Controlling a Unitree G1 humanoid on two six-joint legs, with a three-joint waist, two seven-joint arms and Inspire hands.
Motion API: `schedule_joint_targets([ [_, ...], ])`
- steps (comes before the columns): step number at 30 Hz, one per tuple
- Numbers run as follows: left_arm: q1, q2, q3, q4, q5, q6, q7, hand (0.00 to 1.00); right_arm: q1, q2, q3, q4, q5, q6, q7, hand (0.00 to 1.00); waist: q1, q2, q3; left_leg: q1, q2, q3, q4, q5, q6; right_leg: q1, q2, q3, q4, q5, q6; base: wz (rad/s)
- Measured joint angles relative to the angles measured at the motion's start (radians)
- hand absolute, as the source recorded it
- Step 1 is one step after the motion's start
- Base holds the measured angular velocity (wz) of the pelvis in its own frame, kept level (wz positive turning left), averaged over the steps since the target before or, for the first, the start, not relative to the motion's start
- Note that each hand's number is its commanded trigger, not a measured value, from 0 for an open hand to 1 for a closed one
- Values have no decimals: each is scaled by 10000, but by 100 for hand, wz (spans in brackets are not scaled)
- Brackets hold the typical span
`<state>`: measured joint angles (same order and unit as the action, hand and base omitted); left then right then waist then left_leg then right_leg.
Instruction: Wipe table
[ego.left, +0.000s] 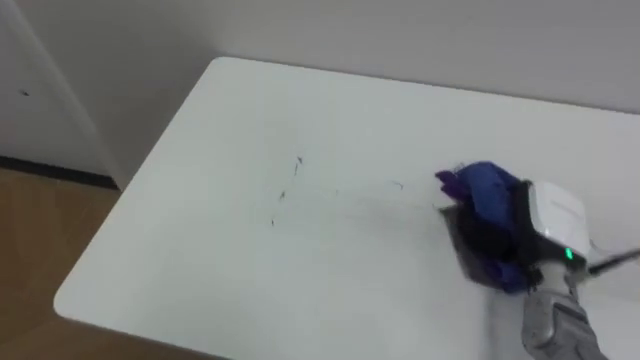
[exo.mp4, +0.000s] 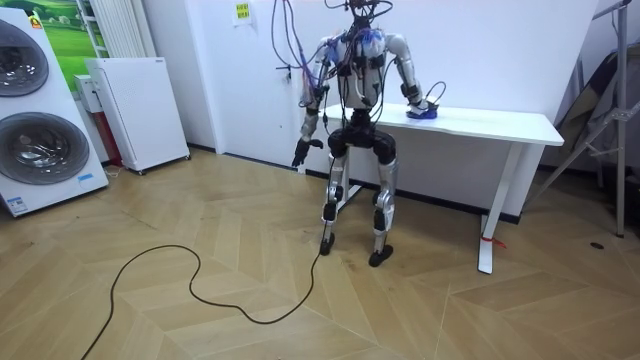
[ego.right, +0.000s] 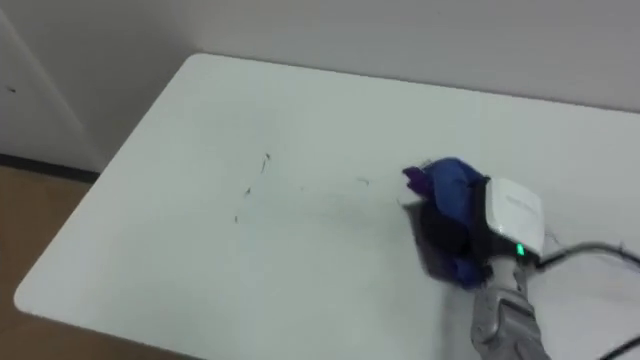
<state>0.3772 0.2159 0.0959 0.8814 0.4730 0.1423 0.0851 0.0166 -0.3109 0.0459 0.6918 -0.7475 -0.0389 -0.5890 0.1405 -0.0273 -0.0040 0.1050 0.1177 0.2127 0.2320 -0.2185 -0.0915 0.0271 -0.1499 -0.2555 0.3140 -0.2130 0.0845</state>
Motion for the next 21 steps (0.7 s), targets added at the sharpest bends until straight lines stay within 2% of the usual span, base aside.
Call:
schedule_joint_targets([
  [1,87,56,108,-1,8,2,4,0,281,-29,-259,86,-20,-142,-240,100,-66,-27,-14,92,-54,-42,-18,-27,46,208,-40,-54,-143,32,59,28],
  [3,231,168,212,-2,8,2,17,0,642,-42,-523,100,-25,-151,-463,100,-224,-34,-45,208,-115,-173,-93,-58,94,589,-62,-232,-447,93,160,24],
  [5,260,285,212,-122,-22,5,25,0,723,-43,-615,48,24,-120,-396,100,-221,-22,-60,454,-160,-210,-285,-60,98,815,-56,-233,-563,109,190,3],
  [7,138,263,126,-122,-26,5,95,0,687,-34,-466,-93,27,-11,-339,100,-147,7,-63,516,-163,-218,-365,-60,98,829,-41,-227,-570,111,191,-3],
  [9,-23,194,-38,-130,14,4,114,0,535,-20,-238,-255,28,282,-188,100,-78,56,-66,549,-140,-226,-378,-60,97,824,-4,-191,-547,130,162,-13],
  [11,-368,26,-187,-81,15,12,123,0,-32,137,338,-447,-38,982,405,100,221,136,-41,644,-66,-257,-485,-56,88,752,139,-59,-537,249,52,-41],
  [12,-405,-7,-248,-38,23,13,120,0,-225,159,566,-537,-97,1168,599,100,340,155,-31,635,-42,-277,-533,-54,85,690,168,-69,-538,301,21,-54],
  [14,-716,-151,-426,22,12,22,128,0,-972,456,1736,-1291,-437,1756,1693,100,854,193,15,619,5,-315,-668,-45,68,402,266,-159,-514,477,-86,-52],
  [16,-832,-149,-643,30,0,123,102,0,-1721,864,2903,-1672,-643,1818,2341,100,1203,144,102,546,4,-586,-720,-48,65,226,340,-228,-500,537,-150,-24],
  [17,-1003,-141,-825,58,2,240,42,0,-2258,1300,3444,-1651,-932,1762,2726,100,1272,79,188,421,-8,-793,-706,-47,66,188,344,-314,-509,540,-156,8],
  [18,-1035,-144,-885,73,3,270,-36,0,-2440,1464,3586,-1642,-1047,1660,2869,100,1368,61,201,355,-13,-860,-690,-44,66,174,338,-364,-530,540,-155,35],
  [20,-1013,-152,-1024,43,2,319,-262,0,-2965,1907,3857,-1645,-1320,1315,3263,100,1704,30,191,115,-68,-1303,-610,-17,96,206,297,-634,-666,537,-135,45],
  [21,-944,-146,-1007,21,9,330,-310,0,-3019,1938,3869,-1646,-1353,1240,3308,100,1710,26,188,106,-76,-1404,-598,1,103,253,285,-737,-726,549,-115,48],
])
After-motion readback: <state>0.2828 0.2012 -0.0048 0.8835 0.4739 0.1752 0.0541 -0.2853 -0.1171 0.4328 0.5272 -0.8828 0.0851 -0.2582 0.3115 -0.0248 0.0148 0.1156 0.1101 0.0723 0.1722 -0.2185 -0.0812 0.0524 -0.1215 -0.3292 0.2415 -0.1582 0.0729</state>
